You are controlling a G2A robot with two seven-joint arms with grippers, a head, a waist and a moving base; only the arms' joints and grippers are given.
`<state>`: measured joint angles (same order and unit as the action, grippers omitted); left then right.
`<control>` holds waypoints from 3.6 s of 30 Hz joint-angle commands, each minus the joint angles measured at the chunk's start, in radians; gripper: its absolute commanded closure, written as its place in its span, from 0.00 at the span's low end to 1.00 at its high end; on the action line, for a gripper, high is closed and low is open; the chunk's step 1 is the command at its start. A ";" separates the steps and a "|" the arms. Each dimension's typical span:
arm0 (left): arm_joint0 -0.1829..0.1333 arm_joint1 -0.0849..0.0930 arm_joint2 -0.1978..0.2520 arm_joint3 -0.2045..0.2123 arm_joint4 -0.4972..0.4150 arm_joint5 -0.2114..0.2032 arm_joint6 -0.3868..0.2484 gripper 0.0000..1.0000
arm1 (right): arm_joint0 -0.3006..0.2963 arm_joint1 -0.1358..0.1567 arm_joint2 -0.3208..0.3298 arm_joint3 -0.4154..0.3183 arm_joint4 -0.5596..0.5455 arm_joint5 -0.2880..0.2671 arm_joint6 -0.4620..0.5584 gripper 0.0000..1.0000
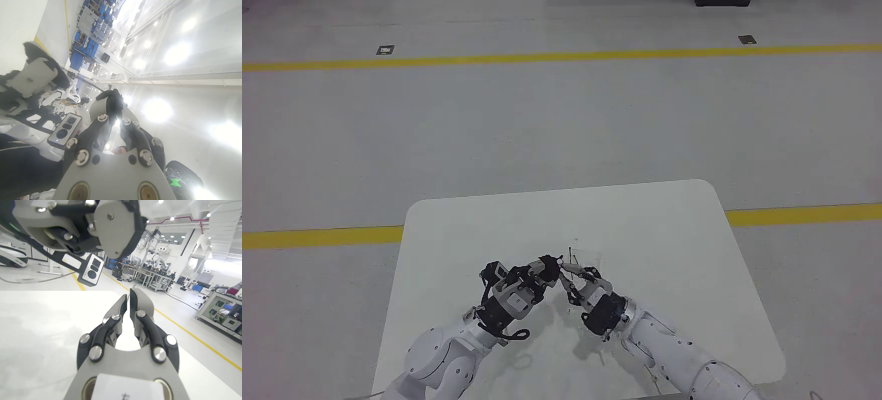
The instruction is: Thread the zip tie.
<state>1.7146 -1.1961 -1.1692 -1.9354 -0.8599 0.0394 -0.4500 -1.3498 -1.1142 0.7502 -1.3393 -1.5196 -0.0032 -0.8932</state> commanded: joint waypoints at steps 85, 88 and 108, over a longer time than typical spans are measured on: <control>0.045 -0.020 -0.014 -0.032 -0.421 -0.093 0.053 1.00 | -0.154 0.077 0.321 -0.127 0.501 -0.337 -0.133 0.00; 0.045 -0.020 -0.014 -0.032 -0.421 -0.093 0.053 1.00 | -0.154 0.077 0.321 -0.127 0.501 -0.337 -0.133 0.00; 0.045 -0.020 -0.014 -0.032 -0.421 -0.093 0.053 1.00 | -0.154 0.077 0.321 -0.127 0.501 -0.337 -0.133 0.00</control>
<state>1.7600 -1.2157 -1.1831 -1.9676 -1.2808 -0.0541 -0.3969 -1.5037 -1.0373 1.0710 -1.4666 -1.0185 -0.3400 -1.0257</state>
